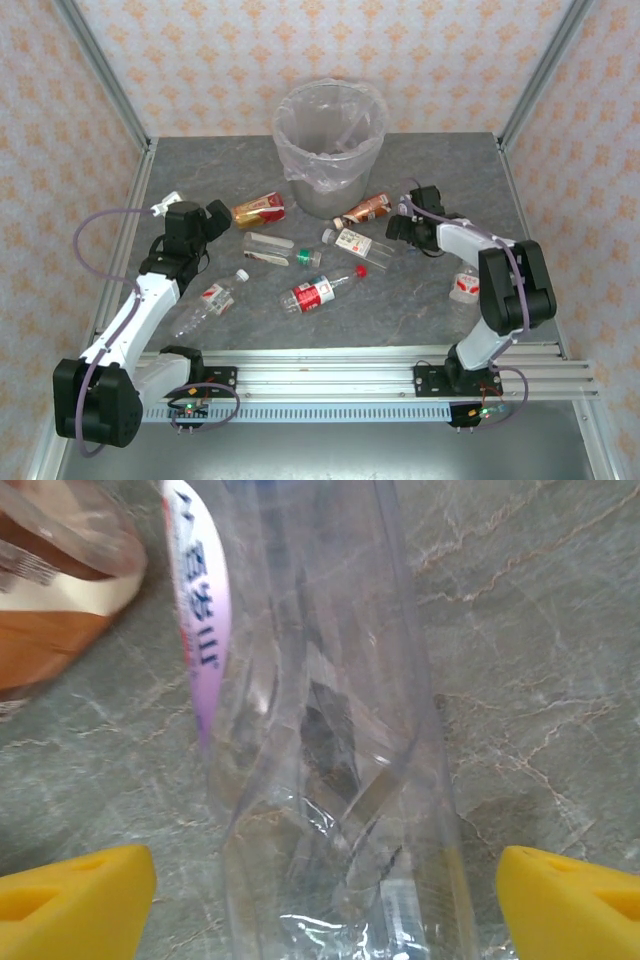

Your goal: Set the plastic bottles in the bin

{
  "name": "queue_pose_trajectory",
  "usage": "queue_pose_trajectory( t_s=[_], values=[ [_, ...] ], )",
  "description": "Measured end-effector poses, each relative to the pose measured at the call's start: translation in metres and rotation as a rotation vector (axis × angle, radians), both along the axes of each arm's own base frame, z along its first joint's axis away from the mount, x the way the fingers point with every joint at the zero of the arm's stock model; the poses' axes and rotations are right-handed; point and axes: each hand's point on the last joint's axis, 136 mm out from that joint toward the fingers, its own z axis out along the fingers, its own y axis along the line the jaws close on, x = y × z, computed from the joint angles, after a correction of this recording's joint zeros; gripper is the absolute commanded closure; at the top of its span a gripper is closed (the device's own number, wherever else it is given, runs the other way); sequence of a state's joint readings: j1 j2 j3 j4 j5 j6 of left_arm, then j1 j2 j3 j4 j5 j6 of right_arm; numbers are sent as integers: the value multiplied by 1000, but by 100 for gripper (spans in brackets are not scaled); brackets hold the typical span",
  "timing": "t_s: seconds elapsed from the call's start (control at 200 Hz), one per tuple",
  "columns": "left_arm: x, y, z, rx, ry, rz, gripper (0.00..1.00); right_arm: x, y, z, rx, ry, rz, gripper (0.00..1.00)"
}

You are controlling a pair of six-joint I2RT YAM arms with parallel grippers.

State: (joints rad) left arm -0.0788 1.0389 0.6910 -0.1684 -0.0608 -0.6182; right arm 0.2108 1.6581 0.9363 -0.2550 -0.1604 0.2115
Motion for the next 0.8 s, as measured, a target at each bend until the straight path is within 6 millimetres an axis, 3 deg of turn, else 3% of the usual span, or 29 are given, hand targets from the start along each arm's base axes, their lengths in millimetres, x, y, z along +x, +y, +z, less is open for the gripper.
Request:
queue_pose_trajectory(
  t_s=[0.25,0.435,0.555,0.801],
  values=[
    [0,0,0,-6,-1,2,0,13,-8,-14,-64,56,-52,19],
    [0,0,0,-6,-1,2,0,13,-10,-18,-98,63,-73,35],
    [0,0,0,-5,-1,2,0,14,-12,-23,-111,72,-84,36],
    [0,0,0,-3,0,1,0,15,-18,-20,-131,39,-111,46]
  ],
)
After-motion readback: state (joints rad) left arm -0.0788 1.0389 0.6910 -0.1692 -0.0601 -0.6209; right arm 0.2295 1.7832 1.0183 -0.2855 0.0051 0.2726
